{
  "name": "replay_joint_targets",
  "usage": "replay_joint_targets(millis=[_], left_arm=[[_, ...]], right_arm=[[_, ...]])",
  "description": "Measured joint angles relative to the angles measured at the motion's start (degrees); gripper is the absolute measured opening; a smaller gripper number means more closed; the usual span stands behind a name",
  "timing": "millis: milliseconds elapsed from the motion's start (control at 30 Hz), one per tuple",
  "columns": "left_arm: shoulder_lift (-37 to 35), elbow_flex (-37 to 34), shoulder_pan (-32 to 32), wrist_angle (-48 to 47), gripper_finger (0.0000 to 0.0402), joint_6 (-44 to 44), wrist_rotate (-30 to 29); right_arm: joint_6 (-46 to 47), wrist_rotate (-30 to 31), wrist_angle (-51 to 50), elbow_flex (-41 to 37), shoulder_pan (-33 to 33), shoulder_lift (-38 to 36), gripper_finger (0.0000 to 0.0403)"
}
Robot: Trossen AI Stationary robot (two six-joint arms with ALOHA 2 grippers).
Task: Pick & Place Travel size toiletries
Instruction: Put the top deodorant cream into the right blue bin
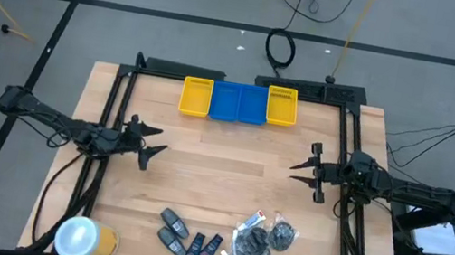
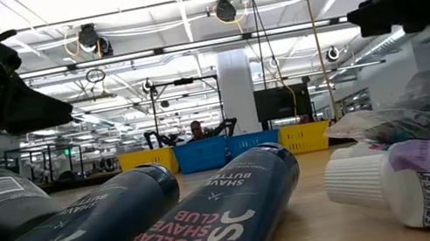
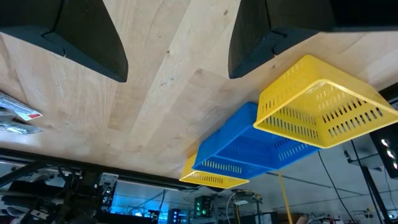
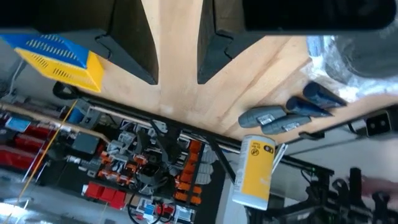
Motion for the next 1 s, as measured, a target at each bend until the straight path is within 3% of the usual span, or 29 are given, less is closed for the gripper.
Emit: replay_joint_targets(millis=[300,500,833,1000], left_arm=[[0.01,-0.02,0.07,5.92,0.0274,-3.82,-0.24],[-0.01,-0.02,0.07,12.18,0.0274,-0.88,0.16],[0.01,-0.02,0.07,16.01,0.0273,-11.59,5.14],[2.21,0.44,-0.68,17.83,0.0273,-12.06,12.48]], right_arm=[[4.21,0.09,1.5,0.0,-0.01,0.01,0.0105],[5.73,0.12,3.73,0.0,-0.02,0.0,0.0105],[7.67,0.16,3.69,0.02,-0.02,0.0,0.0105],[8.76,0.19,3.69,0.0,-0.02,0.0,0.0105]])
